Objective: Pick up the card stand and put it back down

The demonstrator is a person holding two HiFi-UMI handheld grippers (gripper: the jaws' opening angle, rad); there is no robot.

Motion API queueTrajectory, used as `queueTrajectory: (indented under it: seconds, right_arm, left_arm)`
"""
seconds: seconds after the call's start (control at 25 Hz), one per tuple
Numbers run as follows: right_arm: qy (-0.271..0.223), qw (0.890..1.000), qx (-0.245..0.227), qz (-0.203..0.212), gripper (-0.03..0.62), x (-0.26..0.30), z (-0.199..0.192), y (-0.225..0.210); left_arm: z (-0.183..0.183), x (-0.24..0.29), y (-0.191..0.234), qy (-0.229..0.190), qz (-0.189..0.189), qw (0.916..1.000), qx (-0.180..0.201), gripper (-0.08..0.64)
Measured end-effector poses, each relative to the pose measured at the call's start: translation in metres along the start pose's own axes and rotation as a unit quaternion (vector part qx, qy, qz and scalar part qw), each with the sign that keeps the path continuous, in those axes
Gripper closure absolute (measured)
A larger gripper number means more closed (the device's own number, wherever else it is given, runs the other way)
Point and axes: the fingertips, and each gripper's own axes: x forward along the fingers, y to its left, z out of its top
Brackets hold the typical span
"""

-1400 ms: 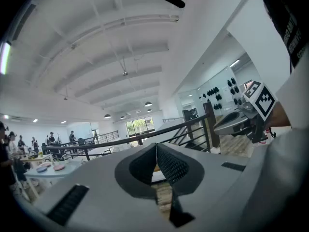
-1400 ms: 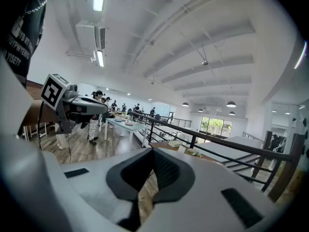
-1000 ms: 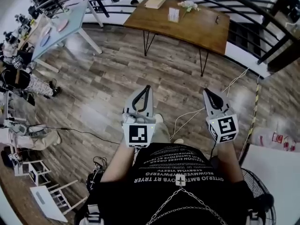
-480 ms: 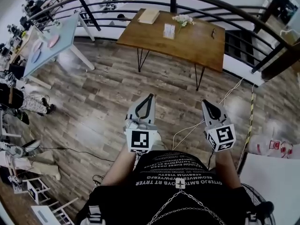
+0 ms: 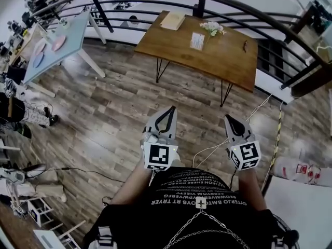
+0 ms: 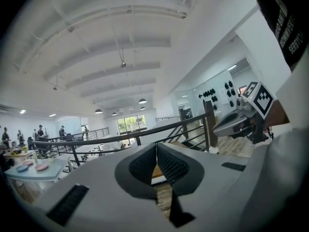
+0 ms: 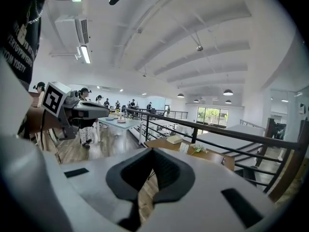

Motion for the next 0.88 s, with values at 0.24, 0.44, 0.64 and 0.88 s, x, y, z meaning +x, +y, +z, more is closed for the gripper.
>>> queueTrajectory:
  seconds: [0.24,0.44,0.64,0.88]
  right_arm:
    - [0.005,1.0,-0.012,0.003,0.578,0.032,0.017,0.02]
    - [0.017,1.0,-0.018,-0.008,0.578,0.032,0.017,0.03]
    - [0.029,0.999,-0.004,-0.034,0.577,0.017,0.007,0.025]
    - [0.033,0.999,0.003,-0.033,0.577,0.014,0.002,0.037]
  left_arm:
    - [-0.014,0.008,0.031,0.007,-0.018,0.9997,-0.016,0.531]
    - [-0.029,0.014,0.037,0.017,-0.042,0.9986,-0.026,0.531]
    - [-0.034,0.015,0.023,0.024,-0.071,0.9966,-0.035,0.531]
    - [-0.038,0.007,0.023,0.025,-0.082,0.9954,-0.044,0.531]
